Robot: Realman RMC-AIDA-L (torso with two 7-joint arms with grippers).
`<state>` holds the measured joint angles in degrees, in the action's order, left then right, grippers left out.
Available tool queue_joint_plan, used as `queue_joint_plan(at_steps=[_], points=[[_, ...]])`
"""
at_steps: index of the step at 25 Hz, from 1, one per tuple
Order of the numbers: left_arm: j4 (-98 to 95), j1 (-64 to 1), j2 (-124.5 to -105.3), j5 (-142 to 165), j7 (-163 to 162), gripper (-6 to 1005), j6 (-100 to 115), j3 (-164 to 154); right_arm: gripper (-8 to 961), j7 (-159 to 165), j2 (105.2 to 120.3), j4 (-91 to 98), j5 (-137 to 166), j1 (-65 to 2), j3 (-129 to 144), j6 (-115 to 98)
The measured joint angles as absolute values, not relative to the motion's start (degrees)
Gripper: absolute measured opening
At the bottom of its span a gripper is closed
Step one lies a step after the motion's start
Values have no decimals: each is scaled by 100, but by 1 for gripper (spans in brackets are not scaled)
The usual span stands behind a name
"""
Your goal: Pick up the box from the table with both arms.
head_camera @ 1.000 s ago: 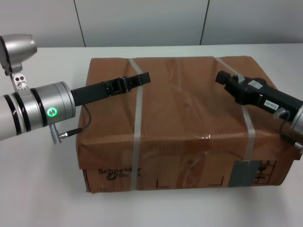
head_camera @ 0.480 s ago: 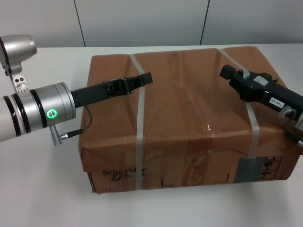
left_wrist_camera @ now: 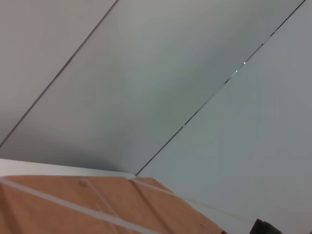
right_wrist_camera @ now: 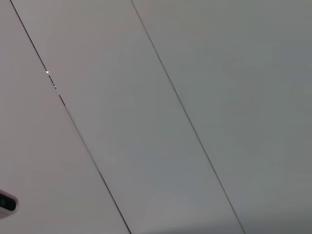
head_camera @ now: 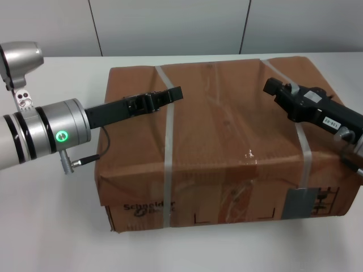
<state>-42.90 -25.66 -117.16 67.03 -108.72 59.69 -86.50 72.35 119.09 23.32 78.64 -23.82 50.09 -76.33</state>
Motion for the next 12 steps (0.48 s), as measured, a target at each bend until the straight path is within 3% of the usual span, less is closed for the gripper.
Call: queue_joint_plan(at_steps=[12], points=[[-4290, -2551, -11716, 6704, -10852, 85, 5967, -8631, 54, 7233, 11909, 2329, 7865, -2382, 5010, -7618]])
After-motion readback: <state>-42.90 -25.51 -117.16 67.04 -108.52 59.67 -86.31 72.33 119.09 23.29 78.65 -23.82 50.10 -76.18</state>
